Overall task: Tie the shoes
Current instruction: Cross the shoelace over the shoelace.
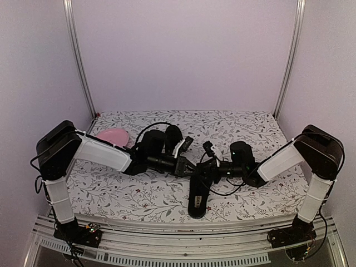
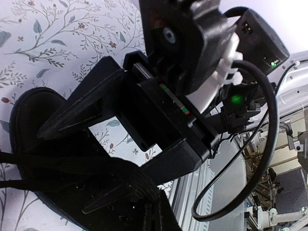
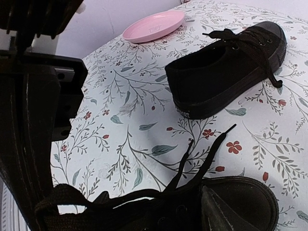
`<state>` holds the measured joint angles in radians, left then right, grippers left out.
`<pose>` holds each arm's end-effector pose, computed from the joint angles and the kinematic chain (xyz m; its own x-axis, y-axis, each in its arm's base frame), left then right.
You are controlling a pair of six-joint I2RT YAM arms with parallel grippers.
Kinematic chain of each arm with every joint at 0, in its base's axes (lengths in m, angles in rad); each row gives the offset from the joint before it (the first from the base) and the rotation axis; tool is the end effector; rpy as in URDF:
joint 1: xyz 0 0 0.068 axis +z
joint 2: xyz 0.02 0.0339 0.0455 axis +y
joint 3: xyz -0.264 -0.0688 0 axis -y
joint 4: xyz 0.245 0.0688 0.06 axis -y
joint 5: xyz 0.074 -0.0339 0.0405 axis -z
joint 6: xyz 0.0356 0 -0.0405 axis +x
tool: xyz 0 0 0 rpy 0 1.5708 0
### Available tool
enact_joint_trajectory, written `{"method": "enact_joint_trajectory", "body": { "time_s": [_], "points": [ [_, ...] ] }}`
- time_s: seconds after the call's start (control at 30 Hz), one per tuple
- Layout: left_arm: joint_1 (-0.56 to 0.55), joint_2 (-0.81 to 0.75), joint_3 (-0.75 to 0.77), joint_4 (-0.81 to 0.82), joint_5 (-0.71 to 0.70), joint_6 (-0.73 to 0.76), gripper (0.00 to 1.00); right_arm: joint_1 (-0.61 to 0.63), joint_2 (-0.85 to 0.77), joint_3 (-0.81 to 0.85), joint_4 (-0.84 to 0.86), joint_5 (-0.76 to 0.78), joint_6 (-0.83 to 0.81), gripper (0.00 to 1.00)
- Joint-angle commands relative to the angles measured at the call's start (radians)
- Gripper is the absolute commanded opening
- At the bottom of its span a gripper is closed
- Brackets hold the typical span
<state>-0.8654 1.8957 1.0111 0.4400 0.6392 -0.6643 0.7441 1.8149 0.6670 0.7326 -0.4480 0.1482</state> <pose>0.2422 -0.3172 0.1680 -0.8115 0.1898 -0.5526 0.5841 0.2887 -0.7586 0.2369 0.2390 0.1281 -0.4268 -0.2120 -0.8792 -0.8483 0.4307 0.3080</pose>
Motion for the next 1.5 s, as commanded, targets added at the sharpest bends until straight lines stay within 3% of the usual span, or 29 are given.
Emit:
{"method": "enact_joint_trajectory", "body": {
  "time_s": [0.0,0.1,0.33,0.43,0.6,0.83,1.07,1.27,1.47],
  "points": [
    [0.014,-0.023,0.027,0.005,-0.025,0.014,0.00,0.012,-0.004,-0.010,0.014,-0.015,-0.010,0.63],
    [0.014,-0.022,0.027,0.005,-0.027,0.014,0.00,0.013,-0.002,-0.010,0.037,0.018,0.002,0.53],
    [0.013,-0.022,0.025,0.003,-0.038,0.011,0.00,0.013,0.008,0.017,0.111,0.012,0.063,0.11],
    [0.014,-0.029,0.018,0.002,-0.054,0.009,0.00,0.013,-0.018,-0.006,0.112,0.028,0.071,0.03],
    [0.017,-0.045,-0.001,-0.001,-0.091,0.009,0.00,0.013,-0.184,-0.100,0.007,0.124,0.059,0.02],
    [0.017,-0.033,0.010,0.003,-0.107,0.016,0.00,0.013,-0.425,-0.088,-0.468,0.278,-0.004,0.02],
    [0.008,-0.009,0.028,0.021,-0.079,0.017,0.00,0.013,-0.494,0.119,-0.982,0.361,-0.037,0.02],
    [0.001,-0.003,0.035,0.017,-0.073,0.025,0.00,0.012,-0.479,0.323,-1.267,0.303,-0.035,0.02],
    [-0.009,0.010,0.027,0.031,-0.066,0.022,0.00,0.012,-0.424,0.382,-1.270,0.069,0.013,0.02]
  ]
}}
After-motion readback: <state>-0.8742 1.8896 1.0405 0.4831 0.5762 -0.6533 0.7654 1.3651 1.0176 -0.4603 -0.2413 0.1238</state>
